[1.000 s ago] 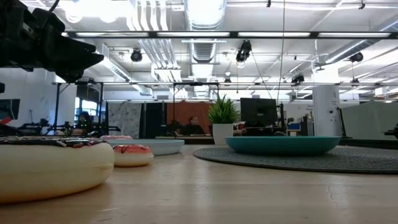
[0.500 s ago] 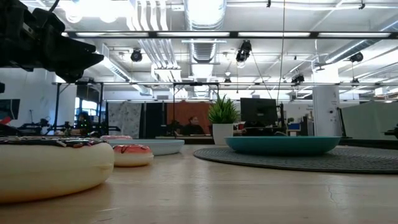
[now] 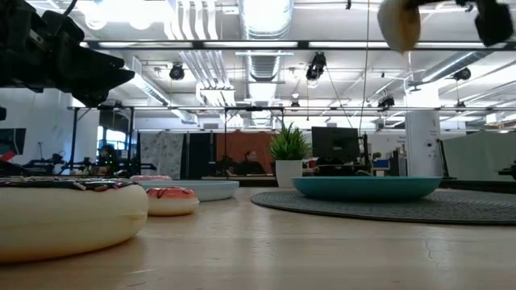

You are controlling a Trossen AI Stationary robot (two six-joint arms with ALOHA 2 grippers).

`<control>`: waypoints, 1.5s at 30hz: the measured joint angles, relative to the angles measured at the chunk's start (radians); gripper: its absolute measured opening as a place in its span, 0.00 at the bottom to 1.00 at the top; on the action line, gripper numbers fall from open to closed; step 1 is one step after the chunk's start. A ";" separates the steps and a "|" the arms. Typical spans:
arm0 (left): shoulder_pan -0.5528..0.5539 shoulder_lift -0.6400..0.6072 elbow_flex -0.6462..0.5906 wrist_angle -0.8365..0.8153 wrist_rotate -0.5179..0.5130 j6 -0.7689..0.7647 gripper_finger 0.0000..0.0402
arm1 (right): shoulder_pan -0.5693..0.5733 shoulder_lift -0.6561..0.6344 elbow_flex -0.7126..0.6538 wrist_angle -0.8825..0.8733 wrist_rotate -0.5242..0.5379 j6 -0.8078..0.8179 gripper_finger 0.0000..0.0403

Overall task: Pick & Place donuts
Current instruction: Put the large light purple donut on the light green plate

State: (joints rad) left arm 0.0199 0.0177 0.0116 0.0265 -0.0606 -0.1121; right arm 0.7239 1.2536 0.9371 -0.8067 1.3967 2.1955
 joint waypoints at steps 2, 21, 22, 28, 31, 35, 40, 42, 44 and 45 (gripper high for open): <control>0.000 0.000 0.000 0.000 0.000 0.000 0.35 | -0.037 -0.017 -0.001 0.063 0.020 -0.084 0.05; 0.000 0.005 0.000 0.473 -0.203 -0.649 0.35 | -0.457 0.019 0.002 0.810 -0.488 -0.846 0.05; 0.000 0.005 0.000 0.480 -0.250 -0.676 0.35 | -0.480 0.023 0.002 0.830 -0.530 -0.860 0.05; 0.000 0.060 0.005 0.479 -0.283 -1.017 0.35 | -0.593 0.054 0.002 1.135 -0.826 -1.118 0.05; 0.000 0.165 0.025 0.462 -0.215 -1.117 0.35 | -0.657 0.083 0.002 1.291 -1.026 -1.197 0.06; 0.000 0.344 0.102 0.476 -0.174 -1.132 0.35 | -0.718 0.145 0.036 1.370 -1.241 -1.212 0.06; 0.004 0.510 0.226 0.475 -0.290 -0.971 0.35 | -0.743 0.199 0.098 1.368 -1.348 -1.239 0.06; 0.005 0.547 0.271 0.474 -0.294 -0.940 0.35 | -0.745 0.206 0.120 1.367 -1.370 -1.251 0.06; 0.005 0.581 0.310 0.468 -0.267 -0.925 0.35 | -0.745 0.209 0.141 1.366 -1.399 -1.263 0.06; 0.004 0.597 0.334 0.462 -0.271 -0.926 0.35 | -0.745 0.210 0.153 1.366 -1.414 -1.269 0.06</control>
State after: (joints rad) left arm 0.0243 0.6149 0.3457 0.4885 -0.3317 -1.0383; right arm -0.0216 1.4639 1.0897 0.5598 -0.0173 0.9260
